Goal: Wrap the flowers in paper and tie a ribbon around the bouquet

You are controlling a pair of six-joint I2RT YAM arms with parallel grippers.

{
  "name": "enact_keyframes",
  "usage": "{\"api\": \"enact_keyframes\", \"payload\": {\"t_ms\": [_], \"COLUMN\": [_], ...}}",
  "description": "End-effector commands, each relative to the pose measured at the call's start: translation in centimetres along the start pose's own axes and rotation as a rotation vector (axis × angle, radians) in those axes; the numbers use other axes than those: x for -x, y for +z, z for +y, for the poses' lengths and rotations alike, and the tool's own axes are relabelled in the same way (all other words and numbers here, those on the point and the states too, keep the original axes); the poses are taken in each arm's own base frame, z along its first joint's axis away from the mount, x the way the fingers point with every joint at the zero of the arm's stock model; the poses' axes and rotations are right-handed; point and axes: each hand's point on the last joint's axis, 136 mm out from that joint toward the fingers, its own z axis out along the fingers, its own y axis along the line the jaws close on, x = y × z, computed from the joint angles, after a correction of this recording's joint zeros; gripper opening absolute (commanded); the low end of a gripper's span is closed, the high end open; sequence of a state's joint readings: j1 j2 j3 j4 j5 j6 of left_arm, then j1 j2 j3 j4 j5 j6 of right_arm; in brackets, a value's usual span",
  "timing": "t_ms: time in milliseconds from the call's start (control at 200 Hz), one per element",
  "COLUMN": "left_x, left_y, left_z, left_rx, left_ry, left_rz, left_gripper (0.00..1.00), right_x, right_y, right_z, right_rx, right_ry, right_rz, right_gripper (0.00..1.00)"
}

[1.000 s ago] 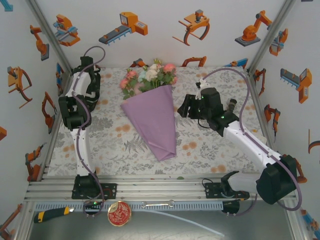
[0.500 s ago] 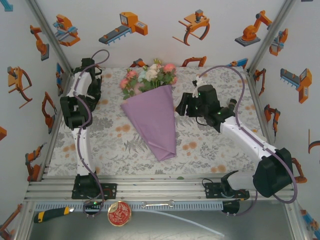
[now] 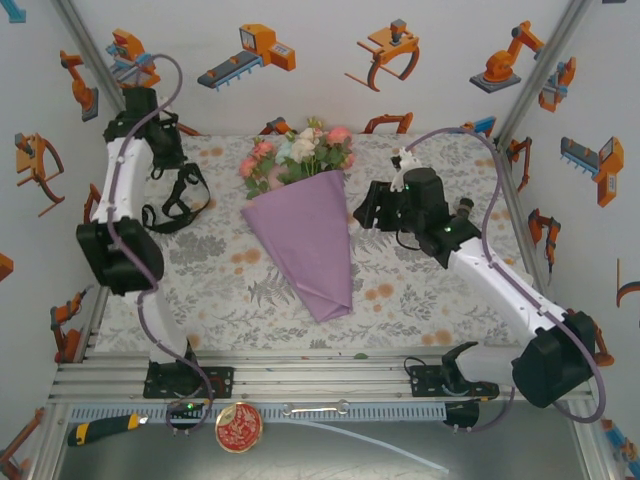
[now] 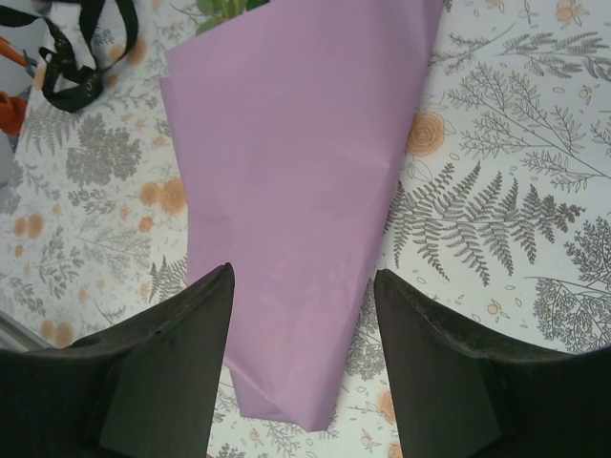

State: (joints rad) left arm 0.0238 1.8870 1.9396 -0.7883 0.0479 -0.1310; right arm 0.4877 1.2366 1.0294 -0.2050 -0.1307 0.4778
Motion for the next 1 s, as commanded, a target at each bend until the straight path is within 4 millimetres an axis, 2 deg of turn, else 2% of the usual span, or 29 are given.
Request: {"api": "enact_keyframes", "payload": {"t_ms": [0,100,160,260,325,380,471,491,511,686,791,861,996], "left_x": [1.8,1.8,1.4,0.6,0.0,-0.5,-1.1,-1.3,-1.5,-2.8,-3.1,-3.4,-3.8], "left_y": [-8.4,-15.6,-18.7,-22.6,-24.3,-25.3,-26.3,-26.5,-26.7,-28.4,-29.1,-29.0,-28.6], "left_z": [-6.3,-11.1,-13.4,-16.1,-17.5,-18.6,-20.1,-20.5,-20.8,-22.7,-22.9,-22.9,-23.1], "left_rx": [-0.223,-0.367,-0.448,-0.563,-0.63,-0.684,-0.741,-0.757,-0.771,-0.866,-0.899,-0.901,-0.913], "left_ry": [-0.065,-0.021,-0.005,0.013,0.017,0.023,0.022,0.024,0.024,0.04,0.036,0.029,0.0], "left_rz": [-0.177,-0.299,-0.336,-0.386,-0.392,-0.389,-0.376,-0.368,-0.362,-0.341,-0.338,-0.328,-0.305], "left_gripper": [0.0,0.0,0.0,0.0,0.0,0.0,0.0,0.0,0.0,0.0,0.0,0.0,0.0], "right_x": [1.9,3.1,3.6,3.8,3.8,3.7,3.6,3.6,3.6,4.8,5.5,6.2,7.6], "right_y": [-1.6,-2.1,-2.3,-2.8,-3.5,-3.9,-3.5,-3.4,-3.1,0.7,2.1,1.8,1.2], "right_z": [2.2,5.3,8.0,13.2,16.3,18.4,20.5,20.9,21.1,21.9,23.5,25.0,26.8], "right_rx": [0.072,0.172,0.259,0.455,0.579,0.666,0.774,0.794,0.805,0.788,0.847,0.906,0.938], "right_ry": [-0.045,-0.141,-0.219,-0.351,-0.454,-0.528,-0.554,-0.561,-0.569,-0.635,-0.616,-0.594,-0.584], "right_rz": [-0.06,-0.111,-0.141,-0.192,-0.228,-0.254,-0.251,-0.247,-0.245,-0.316,-0.306,-0.325,-0.399], "right_gripper": [0.57,0.57,0.58,0.59,0.62,0.68,0.8,0.96,0.99,0.99,0.9,0.82,0.76]}}
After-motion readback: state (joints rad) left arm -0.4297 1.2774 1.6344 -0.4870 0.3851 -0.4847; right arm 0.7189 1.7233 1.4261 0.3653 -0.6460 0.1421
